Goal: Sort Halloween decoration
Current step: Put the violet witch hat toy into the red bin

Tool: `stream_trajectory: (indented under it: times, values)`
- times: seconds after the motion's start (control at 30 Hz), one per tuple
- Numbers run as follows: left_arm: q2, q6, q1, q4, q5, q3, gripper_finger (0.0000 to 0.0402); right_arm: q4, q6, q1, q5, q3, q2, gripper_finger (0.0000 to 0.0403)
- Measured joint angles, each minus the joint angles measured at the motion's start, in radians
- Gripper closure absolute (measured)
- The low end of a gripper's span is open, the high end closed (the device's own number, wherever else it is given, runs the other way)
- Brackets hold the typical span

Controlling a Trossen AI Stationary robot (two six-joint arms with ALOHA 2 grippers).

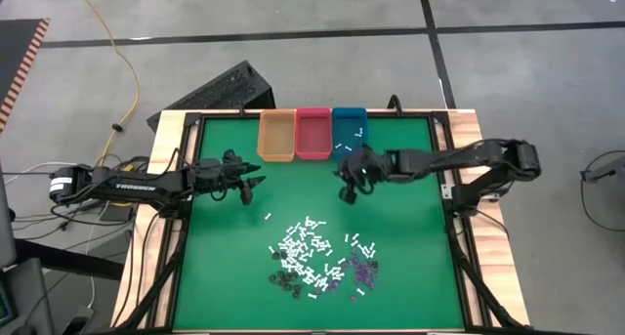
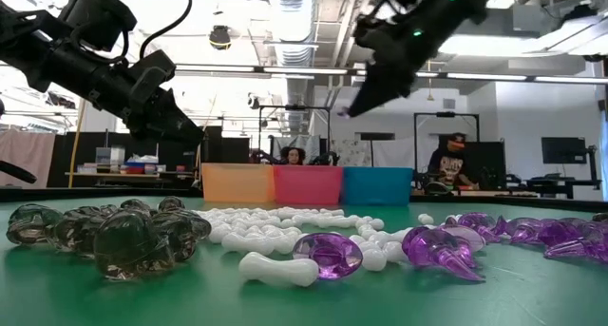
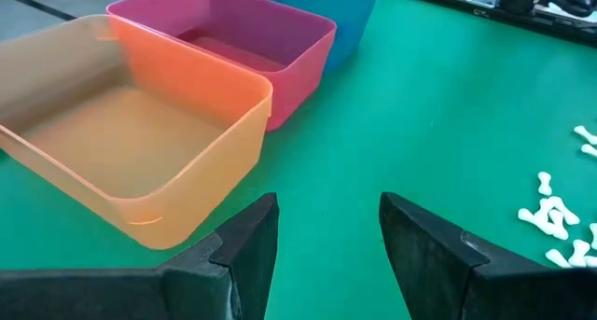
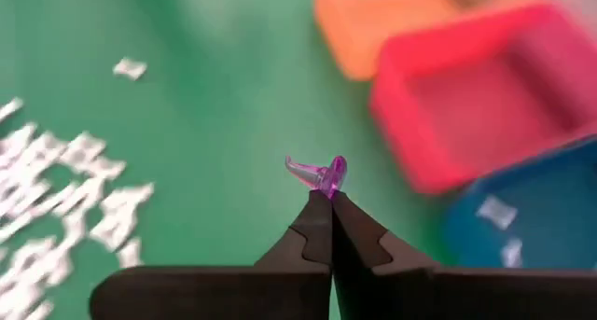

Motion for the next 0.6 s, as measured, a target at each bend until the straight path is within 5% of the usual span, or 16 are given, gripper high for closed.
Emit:
stream_trajectory:
  times: [0.6]
  values:
    - [0.000,-0.009,0.000,-0.010,0.003,0.000,0.0223,-0.016,-0.131,-0.284,-0.012,0.418,0.441,0.0359]
